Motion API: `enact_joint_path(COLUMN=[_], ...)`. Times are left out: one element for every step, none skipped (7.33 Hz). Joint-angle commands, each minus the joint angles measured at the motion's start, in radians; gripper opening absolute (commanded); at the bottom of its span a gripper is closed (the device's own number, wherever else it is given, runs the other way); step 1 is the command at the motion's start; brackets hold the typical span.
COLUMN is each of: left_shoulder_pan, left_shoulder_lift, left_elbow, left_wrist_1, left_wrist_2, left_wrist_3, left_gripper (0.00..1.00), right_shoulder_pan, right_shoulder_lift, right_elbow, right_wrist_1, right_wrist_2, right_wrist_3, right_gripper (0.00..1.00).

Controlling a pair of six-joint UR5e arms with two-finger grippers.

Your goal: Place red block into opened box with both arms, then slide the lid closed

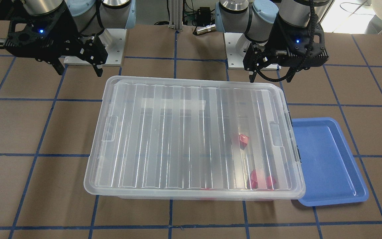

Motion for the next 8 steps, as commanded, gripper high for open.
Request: enact_joint_path(left_shoulder_pan=[0.003,0.012,0.029,0.041,0.04,0.038,0.038,0.038], left_shoulder_lift=[-0.001,-0.003,-0.003,-0.005,-0.011,-0.012,-0.015,-0.015], left_elbow=[0.007,0.011,0.016,0.017,0.013,0.016,0.016,0.016], left_wrist_1=[0.0,0.0,-0.001,-0.003,-0.003,-0.003,-0.001,-0.001], left_wrist_2=[0.0,0.001,0.0,-0.003,-0.002,-0.002,-0.002,-0.002], left_wrist_3=[0.002,0.009,0.012,0.012,0.012,0.012,0.012,0.012], left_gripper=[1.0,1.0,1.0,1.0,1.0,1.0,1.0,1.0], right_shoulder_pan=[0.02,0.02,0.02,0.02,0.02,0.02,0.018,0.018], right_shoulder_lift=[-0.003,-0.006,-0.005,-0.005,-0.005,-0.003,0.002,0.002], right_elbow=[0.006,0.003,-0.005,0.006,0.006,0.006,0.006,0.006], right_wrist_1=[0.023,0.024,0.021,-0.011,-0.031,-0.032,-0.037,-0.037], right_wrist_2=[-0.004,-0.004,-0.004,-0.005,-0.009,-0.01,-0.009,-0.009], right_wrist_3=[0.004,0.005,0.002,0.0,0.0,-0.001,-0.006,-0.009], right_gripper=[1.0,1.0,1.0,1.0,1.0,1.0,1.0,1.0])
